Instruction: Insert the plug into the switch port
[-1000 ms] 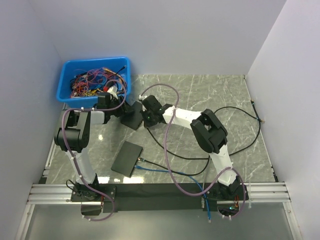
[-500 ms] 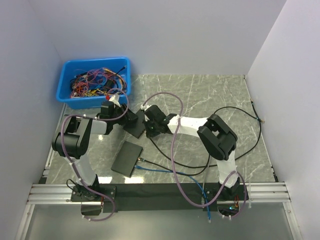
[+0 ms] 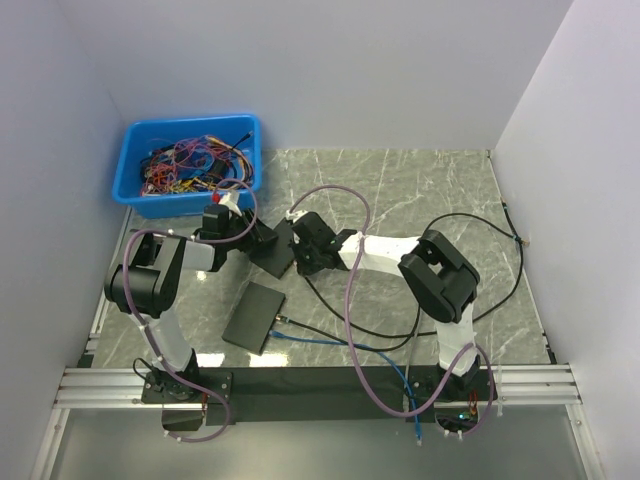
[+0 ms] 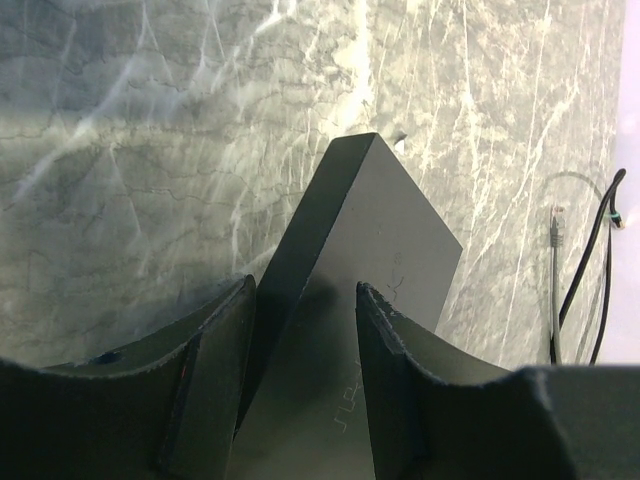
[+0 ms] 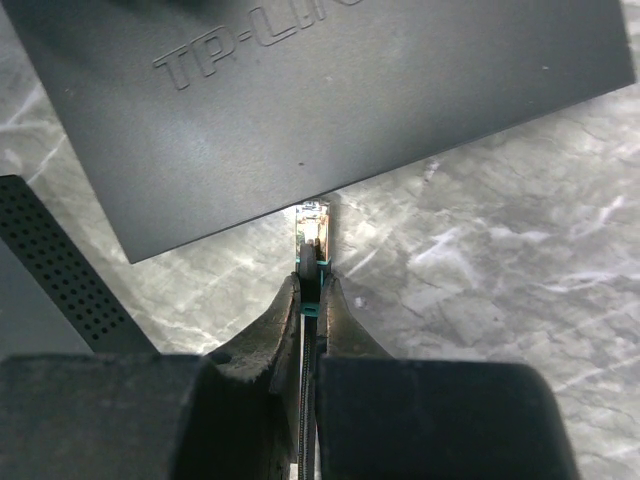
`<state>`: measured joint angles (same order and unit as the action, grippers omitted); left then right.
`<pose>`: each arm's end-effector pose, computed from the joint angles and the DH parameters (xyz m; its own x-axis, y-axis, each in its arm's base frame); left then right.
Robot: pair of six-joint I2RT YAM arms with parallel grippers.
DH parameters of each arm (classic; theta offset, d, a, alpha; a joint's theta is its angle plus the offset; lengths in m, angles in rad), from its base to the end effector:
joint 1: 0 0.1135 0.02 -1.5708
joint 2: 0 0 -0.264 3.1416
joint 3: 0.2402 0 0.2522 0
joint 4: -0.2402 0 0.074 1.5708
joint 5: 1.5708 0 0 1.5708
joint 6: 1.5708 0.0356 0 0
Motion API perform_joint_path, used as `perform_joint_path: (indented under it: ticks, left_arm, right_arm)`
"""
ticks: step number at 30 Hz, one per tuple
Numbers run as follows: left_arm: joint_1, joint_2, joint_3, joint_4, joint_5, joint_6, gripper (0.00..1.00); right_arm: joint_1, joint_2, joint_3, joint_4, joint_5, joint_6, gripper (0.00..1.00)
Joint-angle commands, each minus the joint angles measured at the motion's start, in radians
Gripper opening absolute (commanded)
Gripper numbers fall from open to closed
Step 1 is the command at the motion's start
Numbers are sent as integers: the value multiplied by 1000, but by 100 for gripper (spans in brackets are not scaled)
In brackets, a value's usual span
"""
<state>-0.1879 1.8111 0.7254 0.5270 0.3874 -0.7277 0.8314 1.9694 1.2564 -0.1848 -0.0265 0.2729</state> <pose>0.3323 -0.0769 0.1245 -0.7132 -0.4913 -0.5000 0.0178 0.7004 -0.7135 0.2792 0.3075 0.1563 -0.7095 -0.3781 -0.5947 -0.5800 0.7927 0.1880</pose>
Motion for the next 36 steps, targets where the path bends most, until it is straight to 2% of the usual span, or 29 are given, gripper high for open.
perform_joint_path:
  ticks: [1, 17, 22, 29, 36]
  left_arm:
    - [-22, 39, -43, -122, 28, -1, 52]
    - [-22, -18, -75, -101, -4, -10, 51]
    - [-22, -84, -115, -56, -27, -18, 50]
    - [-24, -269, -224, -18, -174, -7, 49]
    - [-24, -317, -271, 36, -205, 8, 48]
  right_arm:
    - [-6, -38, -3, -67, 63, 2, 0]
    - [8, -141, -58, -79, 68, 20, 0]
    - [26, -181, -91, -62, 73, 19, 0]
    - [48, -219, -114, -33, 82, 23, 0]
    - [51, -213, -100, -30, 80, 25, 0]
